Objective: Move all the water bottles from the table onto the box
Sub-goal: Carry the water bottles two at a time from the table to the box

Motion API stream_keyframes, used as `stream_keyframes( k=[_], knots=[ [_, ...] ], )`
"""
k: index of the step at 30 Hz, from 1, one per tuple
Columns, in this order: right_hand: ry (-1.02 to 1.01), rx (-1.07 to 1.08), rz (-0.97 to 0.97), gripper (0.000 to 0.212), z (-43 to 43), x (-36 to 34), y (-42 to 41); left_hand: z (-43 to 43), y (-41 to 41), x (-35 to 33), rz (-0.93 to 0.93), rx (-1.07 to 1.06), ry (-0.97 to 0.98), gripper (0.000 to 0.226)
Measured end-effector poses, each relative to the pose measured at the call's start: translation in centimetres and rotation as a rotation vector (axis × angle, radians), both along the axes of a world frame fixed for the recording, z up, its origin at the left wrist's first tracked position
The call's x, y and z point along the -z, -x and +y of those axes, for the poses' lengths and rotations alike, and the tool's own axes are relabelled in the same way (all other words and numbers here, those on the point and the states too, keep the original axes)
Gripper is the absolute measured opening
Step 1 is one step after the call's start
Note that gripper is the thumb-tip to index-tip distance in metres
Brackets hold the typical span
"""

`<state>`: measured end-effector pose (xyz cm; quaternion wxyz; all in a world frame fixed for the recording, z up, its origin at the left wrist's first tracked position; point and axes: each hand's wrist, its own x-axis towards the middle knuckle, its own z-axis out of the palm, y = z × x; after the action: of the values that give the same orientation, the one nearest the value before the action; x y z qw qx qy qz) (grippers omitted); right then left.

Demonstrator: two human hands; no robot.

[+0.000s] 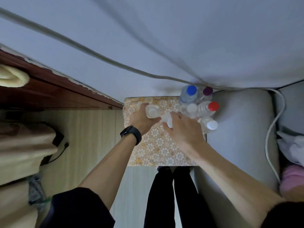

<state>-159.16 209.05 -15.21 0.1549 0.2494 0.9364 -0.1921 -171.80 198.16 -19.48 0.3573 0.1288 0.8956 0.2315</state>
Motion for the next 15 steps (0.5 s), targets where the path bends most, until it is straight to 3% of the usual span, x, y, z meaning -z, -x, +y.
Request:
stream_keyframes(
  k=[7,11,15],
  knots=[
    [-0.175,0.002,-0.067,0.043,3.2,2.4,5.5,3.0,2.8,1.6,-0.042,-0.032,-0.108,0.074],
    [-0.083,0.081,-0.039,0.042,3.5,3.8,7.1,3.7,3.2,2.7,-0.061,-0.083,-0.142,0.077],
    [-0.035,0.108,0.033,0.057,4.1,3.9,7.7,3.7,2.9,2.9,-0.045,-0.054,-0.175,0.091]
  ],
)
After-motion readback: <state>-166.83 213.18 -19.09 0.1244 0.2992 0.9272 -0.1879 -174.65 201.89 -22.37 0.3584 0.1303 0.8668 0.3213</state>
